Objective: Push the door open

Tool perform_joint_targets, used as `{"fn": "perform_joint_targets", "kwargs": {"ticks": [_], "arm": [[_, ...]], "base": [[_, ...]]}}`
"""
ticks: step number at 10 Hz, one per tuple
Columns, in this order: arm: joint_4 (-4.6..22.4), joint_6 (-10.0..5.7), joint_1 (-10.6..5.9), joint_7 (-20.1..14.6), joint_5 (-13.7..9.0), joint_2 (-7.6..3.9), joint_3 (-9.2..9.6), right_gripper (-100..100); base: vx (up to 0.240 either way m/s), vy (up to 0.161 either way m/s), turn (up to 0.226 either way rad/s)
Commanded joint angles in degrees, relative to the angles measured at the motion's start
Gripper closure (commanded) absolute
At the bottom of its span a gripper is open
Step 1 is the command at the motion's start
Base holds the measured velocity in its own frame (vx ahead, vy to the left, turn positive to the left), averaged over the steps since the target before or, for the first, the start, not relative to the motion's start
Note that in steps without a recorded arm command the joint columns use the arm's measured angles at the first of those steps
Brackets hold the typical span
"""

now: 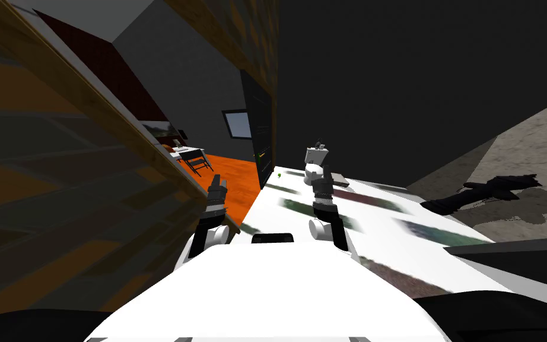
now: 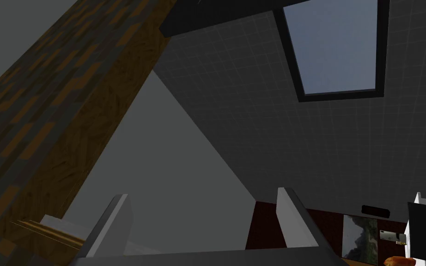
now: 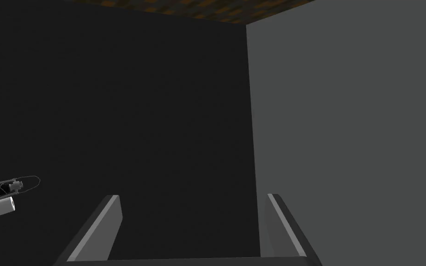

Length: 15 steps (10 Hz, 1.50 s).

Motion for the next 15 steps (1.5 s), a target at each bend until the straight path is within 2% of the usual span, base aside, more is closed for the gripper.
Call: {"fn": "perform_joint_targets", "kwargs": {"ticks": [1, 5, 11, 15], "arm": [[1.4, 0.01, -1.03, -0.4, -0.2, -0.92, 1.5, -100], [5.0, 0.03, -3.76, -1.3, -0.6, -2.68, 5.49, -100], [10.2, 0.07, -7.72, -2.7, -1.1, -4.42, 11.26, -100], [14.5, 0.1, -10.98, -3.9, -1.6, -5.37, 16.01, -100]], "base": [[0.126, -0.097, 0.003], [0.186, -0.004, -0.018], [0.171, -0.018, -0.013], [0.188, -0.028, -0.014]]}}
